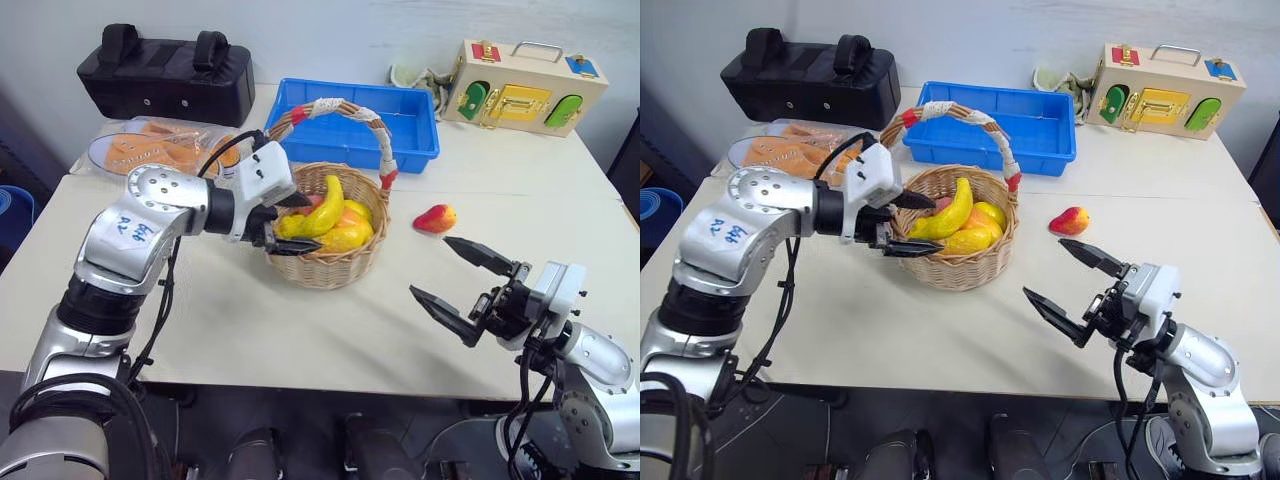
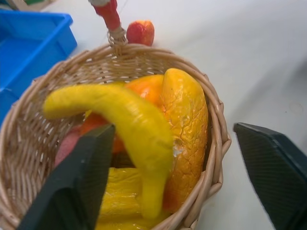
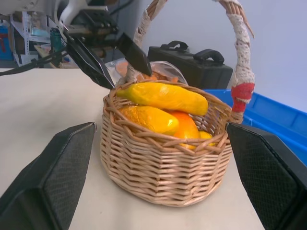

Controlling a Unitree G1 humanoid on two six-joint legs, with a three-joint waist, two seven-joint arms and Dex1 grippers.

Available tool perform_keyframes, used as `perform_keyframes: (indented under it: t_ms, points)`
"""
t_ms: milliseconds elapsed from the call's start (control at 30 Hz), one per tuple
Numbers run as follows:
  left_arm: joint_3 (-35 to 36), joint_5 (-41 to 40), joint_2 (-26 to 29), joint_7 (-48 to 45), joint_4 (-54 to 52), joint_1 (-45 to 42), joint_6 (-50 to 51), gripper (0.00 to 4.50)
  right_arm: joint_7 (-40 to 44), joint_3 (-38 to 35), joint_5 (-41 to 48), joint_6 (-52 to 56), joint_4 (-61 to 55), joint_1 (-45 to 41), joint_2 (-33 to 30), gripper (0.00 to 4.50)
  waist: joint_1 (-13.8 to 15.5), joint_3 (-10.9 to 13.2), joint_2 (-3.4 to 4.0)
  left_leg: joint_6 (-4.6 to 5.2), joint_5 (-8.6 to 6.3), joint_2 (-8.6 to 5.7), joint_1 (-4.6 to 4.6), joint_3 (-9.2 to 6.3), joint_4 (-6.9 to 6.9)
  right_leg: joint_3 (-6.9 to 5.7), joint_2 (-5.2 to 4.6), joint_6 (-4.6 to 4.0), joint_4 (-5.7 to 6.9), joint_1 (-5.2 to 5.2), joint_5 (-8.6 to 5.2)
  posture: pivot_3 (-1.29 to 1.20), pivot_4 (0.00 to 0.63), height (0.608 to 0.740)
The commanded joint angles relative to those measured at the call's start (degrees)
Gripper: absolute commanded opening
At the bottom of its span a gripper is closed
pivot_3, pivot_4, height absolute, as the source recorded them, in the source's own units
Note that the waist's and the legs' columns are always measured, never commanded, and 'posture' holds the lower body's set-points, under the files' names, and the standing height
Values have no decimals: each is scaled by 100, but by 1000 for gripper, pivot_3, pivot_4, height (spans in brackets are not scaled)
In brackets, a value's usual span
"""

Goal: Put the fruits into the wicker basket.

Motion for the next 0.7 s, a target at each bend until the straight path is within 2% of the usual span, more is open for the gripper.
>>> perform_keyframes:
  t_ms: [33, 233, 367, 500, 600, 700]
  points:
    - [783, -362, 241, -424, -300, 446, -775, 4351, 168, -238, 97, -213, 144, -26, -64, 4500, -14, 0, 0, 0, 0, 1, 1, 2, -2, 0, 0, 0, 1, 0, 0, 0, 150, 740]
    - [1977, -1135, 285, -1634, -219, 1694, -2425, 4351, 784, -692, 146, -477, 630, 288, -352, 4500, 14, -3, 8, 0, 0, 1, -1, -1, -1, -5, -2, -1, -4, 2, 0, 0, 150, 740]
    - [2804, -1362, 594, -1689, -256, 2948, -2310, 4351, 1088, -1419, 118, -895, 1643, 705, -442, 4500, 12, -3, 4, 8, -6, 1, 0, -2, -3, -7, -4, -1, -20, 10, 0, 0, 150, 740]
    - [3469, -1410, 618, -1532, -136, 4076, -2349, 4434, 1136, -1611, -128, -1384, 2382, 993, -255, 4500, -4, -4, 3, 14, -9, 0, 8, -3, -9, -6, -6, -1, -21, 14, -1, 0, 150, 740]
    - [3876, -1509, 441, -1148, -326, 4627, -2277, 4434, 708, -1725, -410, -1788, 2888, 842, -53, 4500, -31, -4, 4, 16, -11, 0, 11, -4, -13, -6, -9, -3, -20, 16, 0, 0, 150, 740]
    - [4100, -1710, 454, -947, -402, 4785, -2064, 4434, 430, -1646, -660, -2038, 3238, 610, -2, 4500, -36, -4, 4, 18, -16, -1, 10, -5, -13, -7, -12, -4, -19, 15, 1, 0, 150, 740]
